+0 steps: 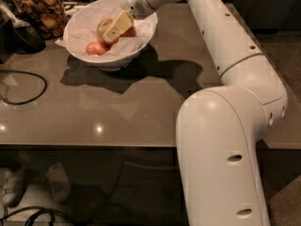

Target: Pick apple from white bowl

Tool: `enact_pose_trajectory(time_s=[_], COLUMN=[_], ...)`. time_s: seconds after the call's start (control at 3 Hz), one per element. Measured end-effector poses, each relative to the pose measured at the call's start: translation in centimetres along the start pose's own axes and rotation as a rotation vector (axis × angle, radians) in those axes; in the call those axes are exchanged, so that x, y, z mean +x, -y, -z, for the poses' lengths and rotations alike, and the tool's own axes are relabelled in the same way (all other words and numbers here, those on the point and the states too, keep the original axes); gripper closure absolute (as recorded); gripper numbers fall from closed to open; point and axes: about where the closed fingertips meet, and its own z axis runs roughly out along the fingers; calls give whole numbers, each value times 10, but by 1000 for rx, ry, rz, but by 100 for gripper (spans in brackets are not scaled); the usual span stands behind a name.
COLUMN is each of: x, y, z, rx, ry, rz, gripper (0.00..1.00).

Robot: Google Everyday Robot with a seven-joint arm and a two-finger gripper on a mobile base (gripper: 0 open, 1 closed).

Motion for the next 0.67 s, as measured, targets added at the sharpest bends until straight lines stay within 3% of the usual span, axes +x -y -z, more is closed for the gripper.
enact_pose_trajectory(time_s=[0.33,0.67], x=[2,3], y=[-2,-3], z=[-4,-6], rx=[-5,-9], ry=[5,9], rz=[-3,-3], gripper=[17,13])
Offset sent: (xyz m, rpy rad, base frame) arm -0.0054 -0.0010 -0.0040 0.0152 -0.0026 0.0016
